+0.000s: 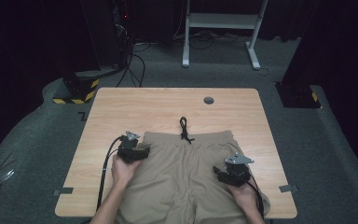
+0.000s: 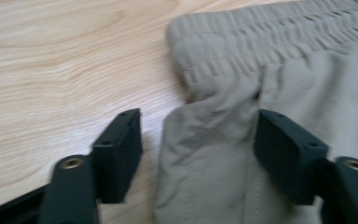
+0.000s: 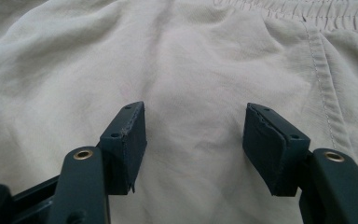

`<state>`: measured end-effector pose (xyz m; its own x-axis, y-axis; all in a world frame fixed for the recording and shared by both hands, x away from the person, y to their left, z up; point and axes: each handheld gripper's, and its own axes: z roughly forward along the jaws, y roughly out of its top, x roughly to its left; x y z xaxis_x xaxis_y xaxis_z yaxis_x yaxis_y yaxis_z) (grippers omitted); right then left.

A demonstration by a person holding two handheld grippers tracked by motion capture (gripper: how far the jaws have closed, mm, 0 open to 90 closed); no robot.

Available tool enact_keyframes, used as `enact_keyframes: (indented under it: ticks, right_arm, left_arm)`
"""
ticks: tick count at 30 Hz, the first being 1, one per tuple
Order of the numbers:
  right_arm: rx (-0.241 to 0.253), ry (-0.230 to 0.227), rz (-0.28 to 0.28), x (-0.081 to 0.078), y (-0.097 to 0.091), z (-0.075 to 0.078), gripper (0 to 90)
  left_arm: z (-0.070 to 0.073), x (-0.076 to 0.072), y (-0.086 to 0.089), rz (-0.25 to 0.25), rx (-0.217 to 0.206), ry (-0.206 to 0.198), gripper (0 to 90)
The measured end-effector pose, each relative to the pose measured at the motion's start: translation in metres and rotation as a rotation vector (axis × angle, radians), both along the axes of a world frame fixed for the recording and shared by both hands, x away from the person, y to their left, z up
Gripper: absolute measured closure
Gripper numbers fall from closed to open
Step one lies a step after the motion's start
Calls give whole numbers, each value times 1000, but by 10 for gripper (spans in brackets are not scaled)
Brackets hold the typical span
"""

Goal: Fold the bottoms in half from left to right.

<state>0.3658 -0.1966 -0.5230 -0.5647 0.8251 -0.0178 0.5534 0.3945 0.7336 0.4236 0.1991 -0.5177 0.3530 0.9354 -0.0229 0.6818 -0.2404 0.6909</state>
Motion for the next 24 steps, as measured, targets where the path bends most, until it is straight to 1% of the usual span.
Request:
enact_keyframes:
  ticks: [1,2,6,7,10,11,15,20,22,24]
  right_arm:
    - [0,0,0,0,0,0,398]
    - [0,0,-1,0,0,0,398]
    - [-1,1,0,0,0,0,397]
    - [-2,1,-1,0,0,0,397]
    - [-1,1,0,0,0,0,395]
    - [-1,1,-1,0,0,0,396]
    - [0,-1,2,0,0,0,394]
    - [0,0,3,0,0,0,393]
    - [-1,0,2,0,0,0,393]
    - [-1,0,1,0,0,0,393]
  left_arm:
    - [1,1,-1,-6,7,9,341]
    - [1,3,-1,-8,4,15,343]
    - [2,4,-2,-8,6,19,368]
    - [2,3,-3,-9,2,21,391]
    - [5,5,-6,-20,15,41,452]
    - [6,5,-6,-19,12,45,458]
    - [6,5,-6,-19,-3,41,537]
    - [6,4,-6,-38,-17,42,636]
    - [6,5,-5,-48,-27,46,684]
    - [6,6,-3,-51,-49,54,730]
